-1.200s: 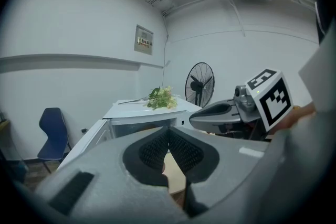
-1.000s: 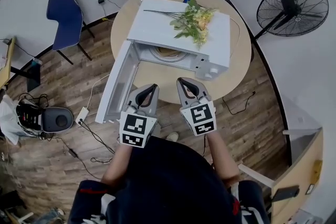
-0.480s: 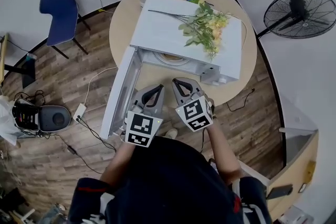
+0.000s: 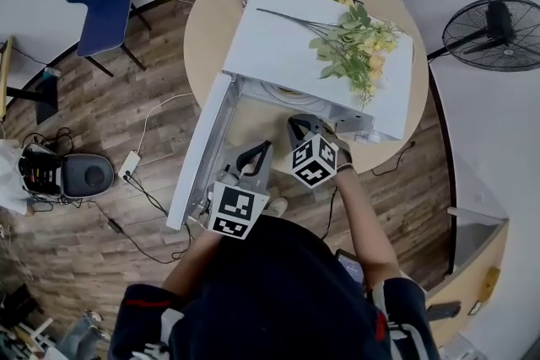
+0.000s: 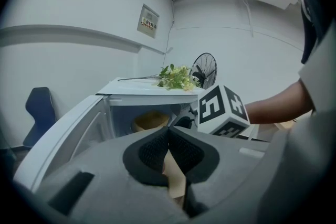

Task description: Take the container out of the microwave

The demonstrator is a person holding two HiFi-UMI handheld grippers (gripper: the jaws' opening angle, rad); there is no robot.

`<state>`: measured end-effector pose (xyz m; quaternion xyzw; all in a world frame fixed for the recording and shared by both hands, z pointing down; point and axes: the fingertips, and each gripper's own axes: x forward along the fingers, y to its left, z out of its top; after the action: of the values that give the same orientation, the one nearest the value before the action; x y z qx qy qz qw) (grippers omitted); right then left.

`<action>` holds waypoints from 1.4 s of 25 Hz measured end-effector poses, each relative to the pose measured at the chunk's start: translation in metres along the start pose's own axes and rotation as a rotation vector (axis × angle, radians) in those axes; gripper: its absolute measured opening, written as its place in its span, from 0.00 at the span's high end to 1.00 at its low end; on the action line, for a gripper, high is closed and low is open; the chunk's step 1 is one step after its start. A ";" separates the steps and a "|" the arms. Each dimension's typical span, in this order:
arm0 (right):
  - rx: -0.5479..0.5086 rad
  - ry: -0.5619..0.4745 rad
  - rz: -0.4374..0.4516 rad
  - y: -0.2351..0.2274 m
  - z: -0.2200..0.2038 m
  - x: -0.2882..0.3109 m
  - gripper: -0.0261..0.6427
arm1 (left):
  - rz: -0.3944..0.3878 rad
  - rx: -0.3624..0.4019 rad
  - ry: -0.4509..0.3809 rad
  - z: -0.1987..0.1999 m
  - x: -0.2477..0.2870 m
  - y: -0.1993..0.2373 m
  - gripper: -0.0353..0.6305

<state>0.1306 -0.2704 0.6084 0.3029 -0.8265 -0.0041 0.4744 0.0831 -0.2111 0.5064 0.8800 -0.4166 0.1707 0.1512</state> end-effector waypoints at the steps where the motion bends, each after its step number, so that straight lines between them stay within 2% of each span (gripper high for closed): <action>1: -0.006 0.016 -0.001 -0.003 -0.002 0.006 0.95 | 0.004 -0.002 0.003 -0.002 0.001 0.003 0.93; 5: -0.033 0.064 0.008 -0.010 -0.007 0.027 0.95 | 0.017 -0.015 0.008 -0.004 0.003 0.012 0.93; 13: -0.108 0.063 -0.018 -0.023 0.008 0.048 0.75 | 0.026 -0.030 0.018 -0.009 0.007 0.021 0.93; 21: -0.229 0.099 -0.065 -0.031 0.012 0.067 0.62 | 0.029 -0.028 0.025 -0.010 0.007 0.024 0.93; 28: -0.290 0.166 -0.055 -0.032 0.008 0.087 0.61 | 0.029 -0.028 0.025 -0.009 0.006 0.029 0.93; 32: -0.289 0.194 -0.052 -0.032 0.003 0.092 0.61 | 0.031 -0.030 0.028 -0.009 0.005 0.032 0.93; 35: -0.313 0.202 -0.069 -0.034 0.002 0.092 0.66 | 0.016 -0.030 0.033 -0.009 0.005 0.028 0.93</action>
<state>0.1124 -0.3449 0.6695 0.2525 -0.7530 -0.1184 0.5960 0.0624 -0.2281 0.5203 0.8713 -0.4236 0.1803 0.1701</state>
